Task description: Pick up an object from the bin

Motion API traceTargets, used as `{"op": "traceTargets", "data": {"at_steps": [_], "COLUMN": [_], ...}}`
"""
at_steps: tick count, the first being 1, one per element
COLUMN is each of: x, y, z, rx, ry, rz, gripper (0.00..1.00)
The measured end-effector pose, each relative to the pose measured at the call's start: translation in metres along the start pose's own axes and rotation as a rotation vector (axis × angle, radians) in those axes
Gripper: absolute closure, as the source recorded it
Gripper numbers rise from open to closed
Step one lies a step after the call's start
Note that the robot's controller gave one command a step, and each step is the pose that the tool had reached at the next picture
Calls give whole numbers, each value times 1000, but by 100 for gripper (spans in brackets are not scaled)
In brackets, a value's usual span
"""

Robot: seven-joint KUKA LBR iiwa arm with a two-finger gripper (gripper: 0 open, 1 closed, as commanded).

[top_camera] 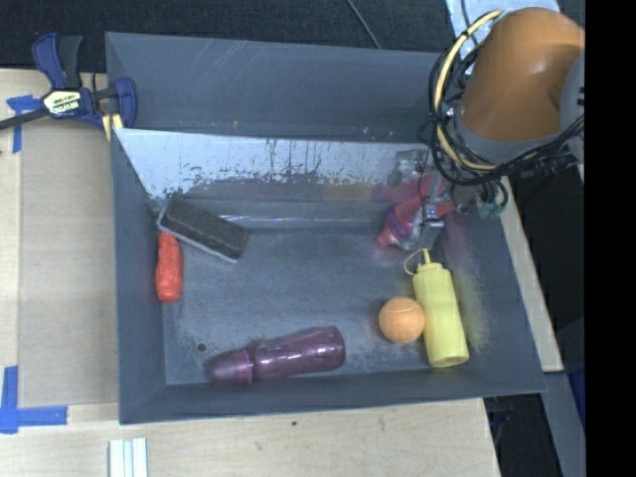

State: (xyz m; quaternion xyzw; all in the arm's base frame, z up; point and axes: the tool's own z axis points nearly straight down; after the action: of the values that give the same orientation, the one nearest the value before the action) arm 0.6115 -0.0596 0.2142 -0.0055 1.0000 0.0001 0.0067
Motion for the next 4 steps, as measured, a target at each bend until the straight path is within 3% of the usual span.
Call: {"op": "traceTargets", "data": {"at_steps": [1,2,3,4], "x": [6,-8,6,-6], "y": [-5,-1,-15,-27], "z": [35,22,59,32], "rx": [2,0,1,2], "ry": [-3,-5,2,-17], "rz": [-168,6,-155,-17], "gripper": [0,0,0,0]}}
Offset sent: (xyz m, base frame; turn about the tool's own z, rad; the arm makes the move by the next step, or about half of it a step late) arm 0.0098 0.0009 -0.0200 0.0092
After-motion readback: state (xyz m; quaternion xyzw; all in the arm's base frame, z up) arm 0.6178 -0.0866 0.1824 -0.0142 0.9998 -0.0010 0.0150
